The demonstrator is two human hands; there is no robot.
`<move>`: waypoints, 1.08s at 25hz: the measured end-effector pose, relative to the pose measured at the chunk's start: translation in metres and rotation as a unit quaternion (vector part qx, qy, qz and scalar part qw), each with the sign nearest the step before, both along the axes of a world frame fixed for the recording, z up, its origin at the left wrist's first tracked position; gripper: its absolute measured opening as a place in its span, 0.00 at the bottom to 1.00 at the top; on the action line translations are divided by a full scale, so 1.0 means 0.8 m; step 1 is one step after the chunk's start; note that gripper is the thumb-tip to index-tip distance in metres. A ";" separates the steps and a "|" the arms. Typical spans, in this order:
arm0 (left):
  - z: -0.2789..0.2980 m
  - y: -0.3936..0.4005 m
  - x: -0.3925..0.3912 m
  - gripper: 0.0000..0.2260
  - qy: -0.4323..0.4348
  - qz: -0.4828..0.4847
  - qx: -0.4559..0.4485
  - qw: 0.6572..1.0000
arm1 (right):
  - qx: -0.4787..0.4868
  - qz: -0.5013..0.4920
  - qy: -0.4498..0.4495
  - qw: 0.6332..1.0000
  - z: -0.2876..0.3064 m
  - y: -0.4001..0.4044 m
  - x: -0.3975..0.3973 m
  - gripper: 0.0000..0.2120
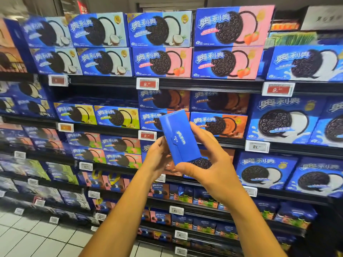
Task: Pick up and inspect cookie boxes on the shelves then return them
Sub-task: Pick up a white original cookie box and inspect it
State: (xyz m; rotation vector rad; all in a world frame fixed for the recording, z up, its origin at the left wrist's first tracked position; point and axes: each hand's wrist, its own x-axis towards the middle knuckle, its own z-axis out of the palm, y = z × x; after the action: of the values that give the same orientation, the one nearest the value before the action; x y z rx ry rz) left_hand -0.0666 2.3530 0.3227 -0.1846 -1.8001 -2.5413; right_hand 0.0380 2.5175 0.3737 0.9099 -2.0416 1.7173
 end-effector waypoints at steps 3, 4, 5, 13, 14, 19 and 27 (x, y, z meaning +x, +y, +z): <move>0.002 0.001 -0.002 0.16 0.002 -0.006 -0.003 1.000 | 0.001 -0.001 0.004 1.000 0.002 0.004 0.002 0.38; 0.001 0.000 -0.004 0.17 0.000 -0.008 -0.005 1.000 | 0.002 0.001 0.003 1.000 0.002 0.005 0.002 0.38; -0.002 -0.001 -0.006 0.17 -0.002 -0.009 -0.005 1.000 | 0.004 0.005 0.003 1.000 0.002 0.006 0.001 0.38; 0.014 -0.025 -0.014 0.19 0.085 0.181 0.057 0.978 | 0.027 -0.036 -0.054 0.998 -0.004 0.046 -0.020 0.34; 0.018 -0.030 -0.014 0.21 0.112 0.202 0.042 0.972 | 0.023 -0.058 -0.057 0.996 -0.004 0.053 -0.026 0.33; 0.042 -0.043 0.011 0.33 0.219 0.223 -0.032 0.949 | 0.025 -0.093 -0.036 0.995 0.000 0.085 -0.056 0.29; 0.066 -0.009 0.054 0.33 0.348 0.227 -0.057 0.908 | -0.061 -0.079 -0.006 0.995 -0.002 0.094 -0.076 0.31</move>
State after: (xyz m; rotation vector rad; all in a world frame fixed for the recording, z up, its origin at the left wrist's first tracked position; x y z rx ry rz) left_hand -0.0230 2.3462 0.3756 -0.5249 -1.4717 -1.7357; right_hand -0.0225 2.5924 0.3720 0.6828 -1.9356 1.7420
